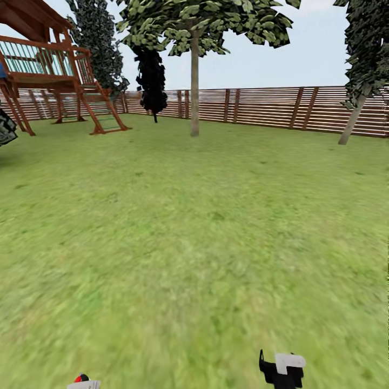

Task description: In the garden, pick up the pesticide atomizer on the floor and spray pesticide onto both trees until each tree trunk is fully covered.

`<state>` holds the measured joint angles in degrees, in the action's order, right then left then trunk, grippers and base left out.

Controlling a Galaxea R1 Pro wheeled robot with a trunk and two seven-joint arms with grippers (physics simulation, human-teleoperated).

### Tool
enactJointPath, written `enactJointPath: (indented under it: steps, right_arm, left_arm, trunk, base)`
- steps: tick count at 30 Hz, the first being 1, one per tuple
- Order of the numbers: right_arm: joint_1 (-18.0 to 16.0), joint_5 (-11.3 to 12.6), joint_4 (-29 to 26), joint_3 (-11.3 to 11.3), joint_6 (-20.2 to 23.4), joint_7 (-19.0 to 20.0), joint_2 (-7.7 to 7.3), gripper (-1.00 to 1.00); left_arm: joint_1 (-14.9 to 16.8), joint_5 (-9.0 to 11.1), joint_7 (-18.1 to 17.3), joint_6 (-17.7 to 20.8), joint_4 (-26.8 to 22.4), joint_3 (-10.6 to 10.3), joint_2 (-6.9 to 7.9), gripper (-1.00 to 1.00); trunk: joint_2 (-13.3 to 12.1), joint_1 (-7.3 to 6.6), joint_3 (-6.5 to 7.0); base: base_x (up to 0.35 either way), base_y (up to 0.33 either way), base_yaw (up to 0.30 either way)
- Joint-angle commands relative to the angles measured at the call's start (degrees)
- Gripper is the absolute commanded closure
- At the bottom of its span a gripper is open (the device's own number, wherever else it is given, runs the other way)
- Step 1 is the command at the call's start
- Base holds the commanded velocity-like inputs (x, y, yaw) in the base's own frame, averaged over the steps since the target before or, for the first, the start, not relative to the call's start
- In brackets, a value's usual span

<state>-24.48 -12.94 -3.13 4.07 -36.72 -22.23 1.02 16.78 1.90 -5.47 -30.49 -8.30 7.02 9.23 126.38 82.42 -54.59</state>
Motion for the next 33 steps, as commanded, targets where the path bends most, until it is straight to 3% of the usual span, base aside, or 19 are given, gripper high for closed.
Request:
enactJointPath:
  steps: [1,33]
  right_arm:
    - [0.0,-0.6,0.1,0.4,-0.1,-0.3,0.03,-1.00]
    - [0.0,-0.5,0.1,0.4,-0.1,-0.2,-0.05,-1.00]
  left_arm:
    - [0.0,0.2,-0.6,-0.1,0.0,0.4,0.00,1.00]
    - [0.0,0.2,-0.6,-0.1,0.0,0.4,0.00,1.00]
  trunk:
    - [0.0,0.03,-0.05]
    - [0.0,0.03,-0.05]
  base:
    - [0.338,0.000,-0.128]
    - [0.338,0.000,-0.004]
